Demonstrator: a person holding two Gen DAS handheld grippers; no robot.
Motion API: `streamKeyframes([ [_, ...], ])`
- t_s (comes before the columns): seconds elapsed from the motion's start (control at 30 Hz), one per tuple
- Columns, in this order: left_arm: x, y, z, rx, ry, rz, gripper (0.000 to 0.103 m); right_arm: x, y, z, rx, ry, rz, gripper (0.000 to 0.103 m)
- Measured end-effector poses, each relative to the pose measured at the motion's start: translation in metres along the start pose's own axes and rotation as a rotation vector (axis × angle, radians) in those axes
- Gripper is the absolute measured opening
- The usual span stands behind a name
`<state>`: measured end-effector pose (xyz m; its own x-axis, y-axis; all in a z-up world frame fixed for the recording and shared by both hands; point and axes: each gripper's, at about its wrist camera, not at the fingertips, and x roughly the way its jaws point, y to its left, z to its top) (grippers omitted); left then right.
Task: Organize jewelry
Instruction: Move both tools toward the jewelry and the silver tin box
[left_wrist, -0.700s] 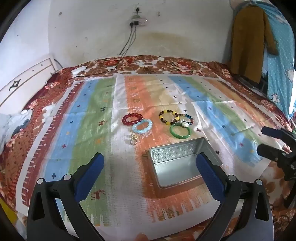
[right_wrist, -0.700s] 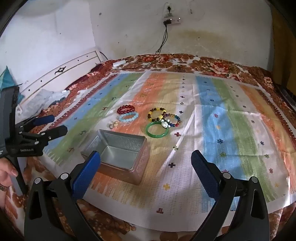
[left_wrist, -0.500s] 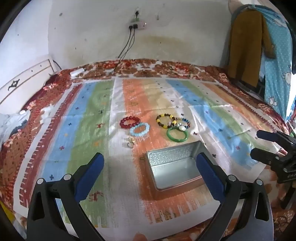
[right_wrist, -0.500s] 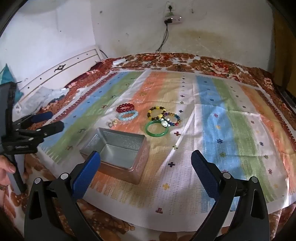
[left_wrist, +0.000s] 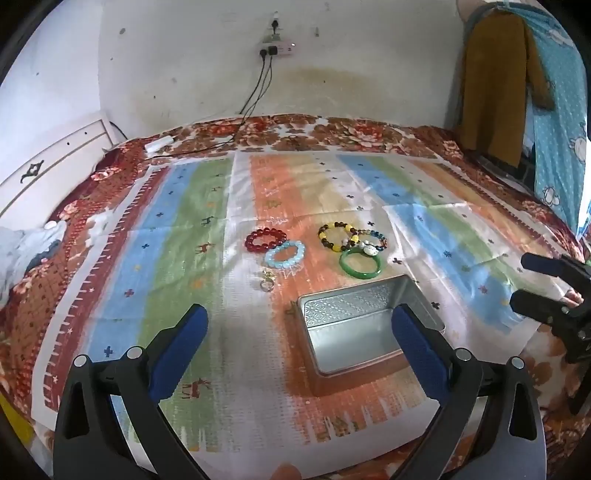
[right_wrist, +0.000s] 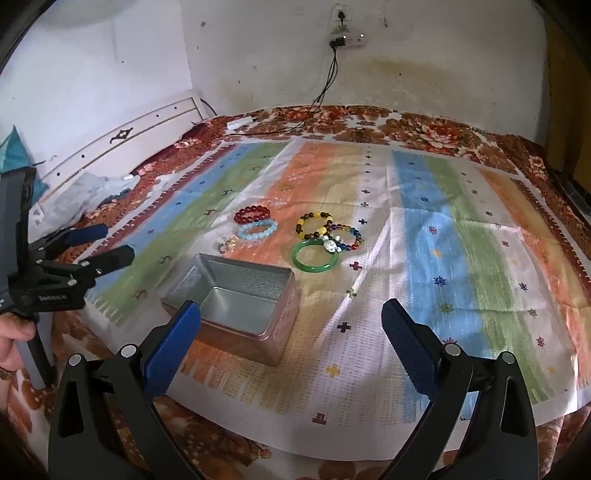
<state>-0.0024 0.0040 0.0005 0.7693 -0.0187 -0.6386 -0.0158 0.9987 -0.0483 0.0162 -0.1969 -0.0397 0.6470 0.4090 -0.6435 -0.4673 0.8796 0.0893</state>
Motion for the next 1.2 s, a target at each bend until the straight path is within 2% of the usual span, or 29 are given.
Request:
streamKeyframes([
  [0.27, 0.0, 0.007, -0.001, -0.025, 0.018, 0.058, 0.097, 0.002, -0.002, -0.001, 0.011, 0.006, -0.014, 0.099],
  [0.47, 0.002, 0.008, 0.0, -0.033, 0.037, 0.056, 0.097, 0.002, -0.001, 0.0, 0.007, 0.0, -0.03, 0.099],
  [0.83, 0.003, 0.009, 0.0, -0.037, 0.041, 0.095, 0.097, 0.005, 0.0, 0.0, 0.008, 0.019, 0.0, 0.099],
  [0.97, 0.009, 0.008, -0.001, -0.031, 0.069, 0.13, 0.097, 0.004, 0.001, 0.0, 0.01, 0.011, -0.003, 0.099],
  [1.2, 0.011, 0.01, -0.001, -0.034, 0.075, 0.11, 0.097, 0.002, -0.001, 0.001, 0.019, 0.009, -0.001, 0.099],
])
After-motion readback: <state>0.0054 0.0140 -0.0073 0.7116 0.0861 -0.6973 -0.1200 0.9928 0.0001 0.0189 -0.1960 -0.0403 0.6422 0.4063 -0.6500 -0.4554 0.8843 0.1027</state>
